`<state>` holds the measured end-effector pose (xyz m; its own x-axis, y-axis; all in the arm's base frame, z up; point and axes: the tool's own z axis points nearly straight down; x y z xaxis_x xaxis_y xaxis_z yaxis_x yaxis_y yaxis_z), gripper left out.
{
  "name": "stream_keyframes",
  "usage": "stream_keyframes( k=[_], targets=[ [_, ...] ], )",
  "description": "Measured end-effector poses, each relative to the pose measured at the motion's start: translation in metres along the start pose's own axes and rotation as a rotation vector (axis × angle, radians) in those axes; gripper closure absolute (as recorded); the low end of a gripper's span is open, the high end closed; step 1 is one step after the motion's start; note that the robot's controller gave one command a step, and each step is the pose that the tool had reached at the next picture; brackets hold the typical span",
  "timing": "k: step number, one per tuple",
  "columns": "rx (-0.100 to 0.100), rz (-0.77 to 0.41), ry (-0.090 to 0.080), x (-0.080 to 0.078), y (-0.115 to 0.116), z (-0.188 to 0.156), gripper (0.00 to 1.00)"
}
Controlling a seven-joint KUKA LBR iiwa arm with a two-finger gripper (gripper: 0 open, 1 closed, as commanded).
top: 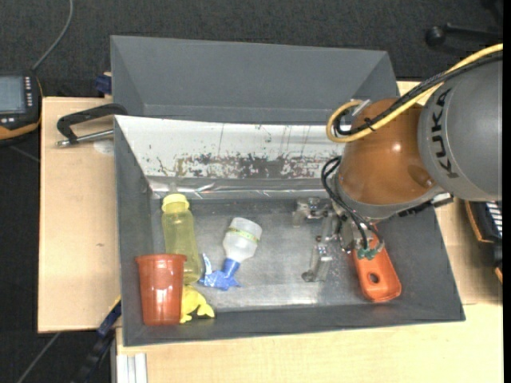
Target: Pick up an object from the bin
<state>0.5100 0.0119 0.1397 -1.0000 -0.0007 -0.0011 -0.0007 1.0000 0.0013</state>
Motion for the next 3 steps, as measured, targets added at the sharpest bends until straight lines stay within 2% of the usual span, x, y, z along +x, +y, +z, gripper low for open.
stream_keyframes(
  k=[1, 2, 3],
  targets=[
    [-0.001, -0.165, -0.006, -0.055, 0.052, 0.054, 0.00],
    [-0.002, -0.268, 0.000, -0.061, 0.065, 0.053, 0.00],
    [-0.002, -0.506, -0.011, -0.065, 0.095, 0.041, 0.00]
  ],
)
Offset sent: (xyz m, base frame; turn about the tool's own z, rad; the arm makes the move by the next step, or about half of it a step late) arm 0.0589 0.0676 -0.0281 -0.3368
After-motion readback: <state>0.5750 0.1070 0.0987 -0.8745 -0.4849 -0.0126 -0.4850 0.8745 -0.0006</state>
